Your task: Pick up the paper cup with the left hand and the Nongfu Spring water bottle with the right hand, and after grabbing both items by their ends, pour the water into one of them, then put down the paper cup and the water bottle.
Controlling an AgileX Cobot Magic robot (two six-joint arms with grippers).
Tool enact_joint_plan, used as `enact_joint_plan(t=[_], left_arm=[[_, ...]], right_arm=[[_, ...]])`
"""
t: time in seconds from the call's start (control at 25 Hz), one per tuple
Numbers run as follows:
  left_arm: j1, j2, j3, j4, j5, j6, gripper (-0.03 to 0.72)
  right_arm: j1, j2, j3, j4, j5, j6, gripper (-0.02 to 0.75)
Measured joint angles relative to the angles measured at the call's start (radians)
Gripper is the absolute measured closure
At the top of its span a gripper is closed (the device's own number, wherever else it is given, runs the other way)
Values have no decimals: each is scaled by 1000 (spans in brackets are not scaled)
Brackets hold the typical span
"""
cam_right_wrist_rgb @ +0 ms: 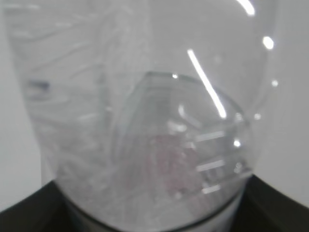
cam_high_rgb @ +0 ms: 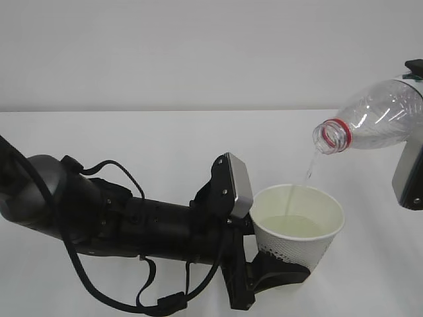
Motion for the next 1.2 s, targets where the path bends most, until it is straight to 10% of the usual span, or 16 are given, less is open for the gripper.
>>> enact_joint_plan(t=[1.2], left_arm=[[0, 0, 0, 0, 0, 0, 181]], right_arm=[[0, 0, 0, 2, -2, -3, 224]])
